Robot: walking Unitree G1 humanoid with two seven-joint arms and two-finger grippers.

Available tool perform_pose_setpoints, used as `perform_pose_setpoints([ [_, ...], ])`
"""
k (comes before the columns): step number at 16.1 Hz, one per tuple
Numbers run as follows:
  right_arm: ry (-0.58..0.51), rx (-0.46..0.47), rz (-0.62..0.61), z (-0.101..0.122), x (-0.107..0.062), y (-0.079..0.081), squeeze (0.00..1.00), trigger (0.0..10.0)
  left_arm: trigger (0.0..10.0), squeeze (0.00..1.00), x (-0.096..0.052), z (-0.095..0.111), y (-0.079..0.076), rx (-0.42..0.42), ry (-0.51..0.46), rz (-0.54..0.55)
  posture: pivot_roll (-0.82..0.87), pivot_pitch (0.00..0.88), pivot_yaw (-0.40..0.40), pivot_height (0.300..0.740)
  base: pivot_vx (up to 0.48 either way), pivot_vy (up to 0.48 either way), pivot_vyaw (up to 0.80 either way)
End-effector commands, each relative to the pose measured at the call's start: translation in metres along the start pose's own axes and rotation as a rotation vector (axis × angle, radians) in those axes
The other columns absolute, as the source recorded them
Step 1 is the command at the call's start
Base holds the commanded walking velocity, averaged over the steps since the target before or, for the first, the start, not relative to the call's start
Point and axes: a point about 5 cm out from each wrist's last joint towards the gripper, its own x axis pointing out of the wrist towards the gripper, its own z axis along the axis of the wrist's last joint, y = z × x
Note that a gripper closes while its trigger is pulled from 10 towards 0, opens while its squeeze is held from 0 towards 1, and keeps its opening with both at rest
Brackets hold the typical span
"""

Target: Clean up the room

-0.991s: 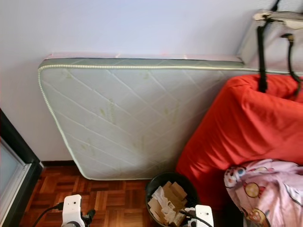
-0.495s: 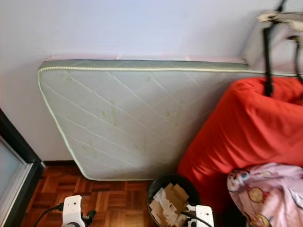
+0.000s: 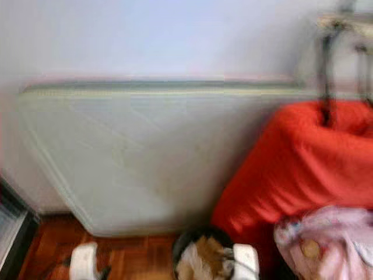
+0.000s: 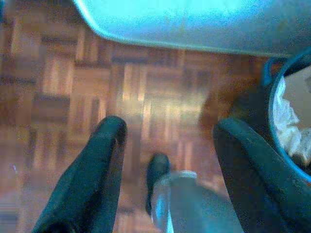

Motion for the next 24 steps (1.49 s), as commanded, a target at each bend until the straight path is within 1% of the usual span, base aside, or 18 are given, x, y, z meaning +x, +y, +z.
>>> perform_pose_setpoints([
  [1, 0.026, -0.002, -0.04, -0.01, -0.004, -0.017, 0.0, 10.0, 10.0, 0.0, 0.003, 0.011, -0.015, 0.004, -0.038, -0.04, 0.05, 0.0, -0.074, 0.74, 0.0, 0.0, 0.0],
  [2, 0.01, 0.003, -0.031, -0.009, -0.004, -0.016, 0.0, 10.0, 10.0, 0.0, 0.005, 0.02, -0.018, 0.002, -0.076, -0.056, 0.04, 0.001, -0.076, 0.74, 0.0, 0.0, 0.0],
  [3, 0.007, 0.005, -0.029, -0.009, -0.005, -0.016, 0.0, 10.0, 10.0, 0.0, 0.005, 0.022, -0.019, 0.002, -0.086, -0.06, 0.04, 0.001, -0.076, 0.74, 0.0, 0.0, 0.0],
  [6, -0.028, 0.019, -0.005, -0.006, -0.005, -0.015, 0.0, 10.0, 10.0, 0.0, 0.007, 0.049, -0.028, -0.009, -0.216, -0.102, 0.05, 0.011, -0.079, 0.74, 0.0, 0.0, 0.0],
  [8, -0.066, 0.04, 0.016, -0.004, -0.005, -0.014, 0.0, 10.0, 10.0, 0.0, 0.006, 0.07, -0.03, -0.027, -0.324, -0.111, 0.05, 0.015, -0.079, 0.74, 0.0, 0.0, 0.0],
  [9, -0.102, 0.052, 0.051, -0.001, -0.006, -0.012, 0.0, 10.0, 10.0, 0.0, 0.003, 0.087, -0.031, -0.031, -0.426, -0.108, 0.05, 0.02, -0.08, 0.74, 0.0, 0.0, 0.0],
  [10, -0.116, 0.05, 0.071, 0.001, -0.006, -0.011, 0.0, 10.0, 10.0, 0.0, 0.001, 0.092, -0.031, -0.029, -0.465, -0.105, 0.05, 0.02, -0.08, 0.74, 0.0, 0.0, 0.0],
  [11, -0.147, 0.044, 0.088, 0.004, -0.006, -0.01, 0.0, 10.0, 10.0, 0.0, -0.002, 0.1, -0.031, -0.004, -0.527, -0.095, 0.05, 0.024, -0.08, 0.74, 0.0, 0.0, 0.0],
  [12, -0.186, -0.001, 0.084, 0.008, -0.007, -0.011, 0.0, 10.0, 10.0, 0.0, -0.005, 0.106, -0.032, 0.01, -0.572, -0.095, 0.05, 0.028, -0.081, 0.74, 0.0, 0.0, 0.0],
  [13, -0.218, -0.017, 0.078, 0.011, -0.008, -0.011, 0.0, 10.0, 10.0, 0.0, -0.008, 0.11, -0.034, 0.015, -0.607, -0.107, 0.05, 0.028, -0.081, 0.74, 0.0, 0.0, 0.0],
  [14, -0.246, 0.002, 0.087, 0.013, -0.008, -0.011, 0.0, 10.0, 10.0, 0.0, -0.011, 0.114, -0.035, 0.009, -0.639, -0.119, 0.05, 0.034, -0.08, 0.74, 0.0, 0.0, 0.0],
  [16, -0.263, 0.028, 0.104, 0.013, -0.009, -0.011, 0.0, 10.0, 10.0, 0.0, -0.015, 0.123, -0.036, -0.004, -0.684, -0.114, 0.05, 0.034, -0.081, 0.74, 0.0, 0.0, 0.0],
  [17, -0.268, 0.015, 0.091, 0.014, -0.009, -0.012, 0.0, 10.0, 10.0, 0.0, -0.016, 0.126, -0.038, 0.002, -0.7, -0.114, 0.05, 0.035, -0.085, 0.74, 0.0, 0.0, 0.0],
  [19, -0.28, 0.053, 0.071, 0.013, -0.01, -0.014, 0.0, 10.0, 10.0, 0.0, -0.018, 0.132, -0.041, 0.024, -0.724, -0.121, 0.05, 0.035, -0.086, 0.74, 0.0, 0.0, 0.0],
  [21, -0.299, 0.153, 0.07, 0.011, -0.011, -0.014, 0.0, 10.0, 10.0, 0.0, -0.026, 0.134, -0.043, 0.018, -0.756, -0.131, 0.04, 0.034, -0.084, 0.74, 0.0, 0.0, 0.0],
  [22, -0.409, 0.147, 0.081, 0.036, -0.009, -0.009, 0.0, 10.0, 10.0, 0.0, -0.029, 0.132, -0.043, 0.028, -0.773, -0.135, 0.04, 0.036, -0.083, 0.74, 0.0, 0.0, 0.0],
  [23, -0.691, 0.114, 0.11, 0.127, -0.01, 0.014, 0.0, 10.0, 10.0, 0.0, -0.031, 0.132, -0.042, 0.03, -0.781, -0.136, 0.04, 0.036, -0.083, 0.74, 0.0, 0.0, 0.0],
  [24, -0.79, 0.115, 0.12, 0.162, -0.015, 0.023, 0.0, 10.0, 10.0, 0.0, -0.032, 0.131, -0.041, 0.031, -0.784, -0.136, 0.04, 0.034, -0.084, 0.74, 0.0, 0.0, 0.0],
])
